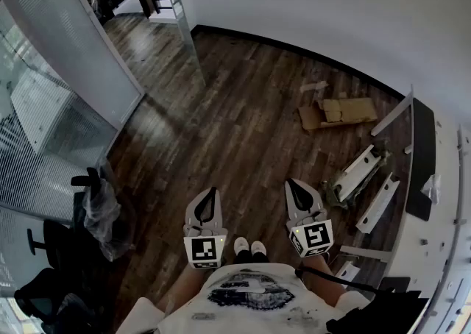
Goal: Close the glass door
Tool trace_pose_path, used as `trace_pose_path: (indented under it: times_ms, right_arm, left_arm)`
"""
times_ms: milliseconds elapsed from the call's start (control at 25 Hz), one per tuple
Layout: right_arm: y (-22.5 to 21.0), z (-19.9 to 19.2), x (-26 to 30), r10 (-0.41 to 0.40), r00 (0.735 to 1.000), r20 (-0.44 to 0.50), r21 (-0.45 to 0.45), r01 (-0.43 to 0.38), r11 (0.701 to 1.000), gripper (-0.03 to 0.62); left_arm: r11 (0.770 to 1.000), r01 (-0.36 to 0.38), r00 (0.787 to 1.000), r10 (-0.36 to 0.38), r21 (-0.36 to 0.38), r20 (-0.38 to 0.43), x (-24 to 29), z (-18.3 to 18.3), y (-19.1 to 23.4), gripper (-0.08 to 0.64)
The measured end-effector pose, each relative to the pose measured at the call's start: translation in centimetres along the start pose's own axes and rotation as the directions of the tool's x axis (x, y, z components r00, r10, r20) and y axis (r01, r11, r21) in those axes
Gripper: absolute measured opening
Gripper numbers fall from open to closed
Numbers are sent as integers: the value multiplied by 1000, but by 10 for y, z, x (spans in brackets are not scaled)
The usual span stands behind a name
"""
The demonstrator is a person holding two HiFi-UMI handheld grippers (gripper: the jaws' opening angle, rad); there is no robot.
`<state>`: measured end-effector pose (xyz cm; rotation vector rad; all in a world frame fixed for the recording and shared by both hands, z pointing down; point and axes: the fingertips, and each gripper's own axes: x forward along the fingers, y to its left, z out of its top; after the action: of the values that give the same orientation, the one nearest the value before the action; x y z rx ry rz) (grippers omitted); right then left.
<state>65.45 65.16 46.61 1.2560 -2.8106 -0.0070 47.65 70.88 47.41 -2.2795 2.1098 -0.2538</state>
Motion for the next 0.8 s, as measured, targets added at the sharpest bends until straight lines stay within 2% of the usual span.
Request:
trace_pose_path:
  times_ms: [320, 520, 800]
  right_arm:
    - [16, -2, -10, -34, 999, -27, 38, 35, 999, -1]
    - [15, 3, -7, -64, 998, -12, 19, 65, 998, -1]
    - [5, 8, 10, -68, 997, 23, 58, 66, 996, -2]
  left_arm:
    - [999, 42, 999, -42, -13, 17, 1, 4, 4, 2]
    - [998, 66, 997, -66, -3, 29, 5, 2, 9, 2]
    - [997, 72, 997, -72, -14, 16, 25, -1, 20, 2]
